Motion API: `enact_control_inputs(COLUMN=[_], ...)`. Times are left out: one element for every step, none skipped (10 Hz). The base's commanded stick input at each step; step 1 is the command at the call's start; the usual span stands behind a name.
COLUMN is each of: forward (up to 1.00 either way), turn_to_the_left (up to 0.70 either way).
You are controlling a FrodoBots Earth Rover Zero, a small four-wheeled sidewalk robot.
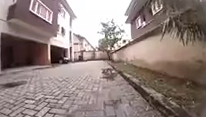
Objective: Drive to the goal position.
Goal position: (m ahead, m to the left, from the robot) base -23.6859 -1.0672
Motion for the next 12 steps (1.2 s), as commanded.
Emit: enact_control_inputs(forward=[0.50,0.50,0.38,0.24,0.06,0.00,0.00,0.00,0.00,0.00,0.00,0.00], turn_to_the_left=[0.00,0.00,0.00,0.00,0.00,0.00,0.00,0.00,0.00,0.03,0.22,0.38])
